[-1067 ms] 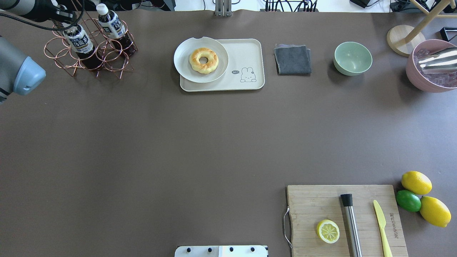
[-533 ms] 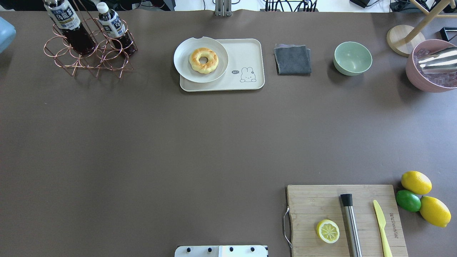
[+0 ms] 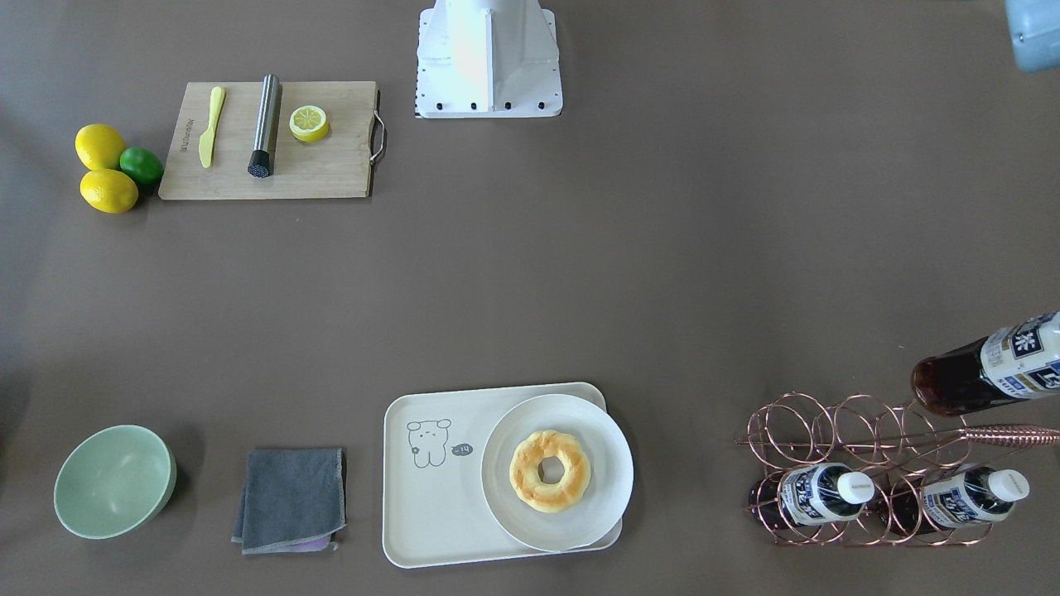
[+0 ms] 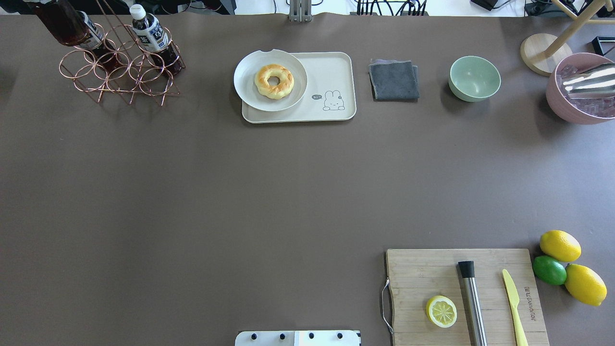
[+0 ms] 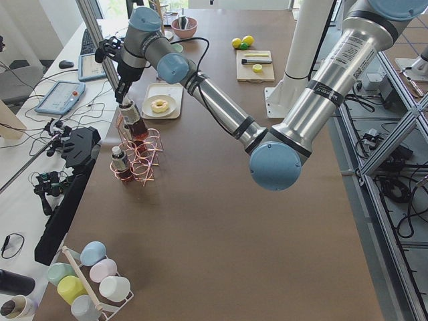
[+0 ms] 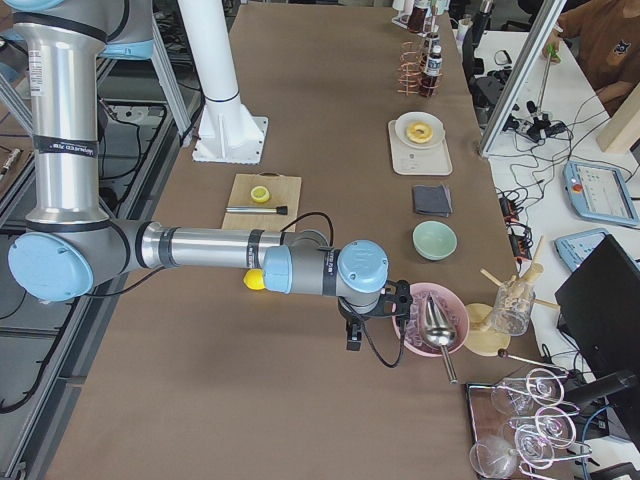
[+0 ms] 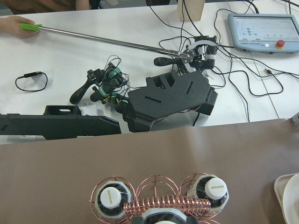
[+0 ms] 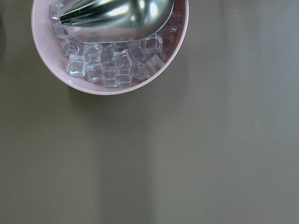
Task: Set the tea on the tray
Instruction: 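Reach the left gripper to the copper rack and grasp a tea bottle, then lift the tea bottle with the left gripper and carry it toward the tray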
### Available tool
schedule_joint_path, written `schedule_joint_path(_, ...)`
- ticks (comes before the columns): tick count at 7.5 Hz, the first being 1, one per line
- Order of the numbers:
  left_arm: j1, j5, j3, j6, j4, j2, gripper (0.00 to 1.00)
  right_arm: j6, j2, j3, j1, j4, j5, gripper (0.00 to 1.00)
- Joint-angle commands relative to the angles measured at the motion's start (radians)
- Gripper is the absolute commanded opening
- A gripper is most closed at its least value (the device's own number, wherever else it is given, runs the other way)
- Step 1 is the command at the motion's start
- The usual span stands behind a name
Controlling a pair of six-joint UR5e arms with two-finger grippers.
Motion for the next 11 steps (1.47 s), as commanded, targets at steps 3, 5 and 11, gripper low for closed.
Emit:
schedule_joint_path(3,0.233,0.135,-0.279,-0.306,0.091,0.077,0.00,0.000,0.005,0.001,0.000,0.001,0.002,1.00)
schedule_joint_path(5,0.446,0.318,-0.334,-0.454,0.163,0.016,0.00,0.000,0.011,0.000,0.000,0.001,0.001,1.00)
schedule_joint_path(11,0.847,0.722,-0.193,-0.630,0.390,-0.305,0.00,0.002,0.021,-0.011,0.000,0.001,0.001,1.00)
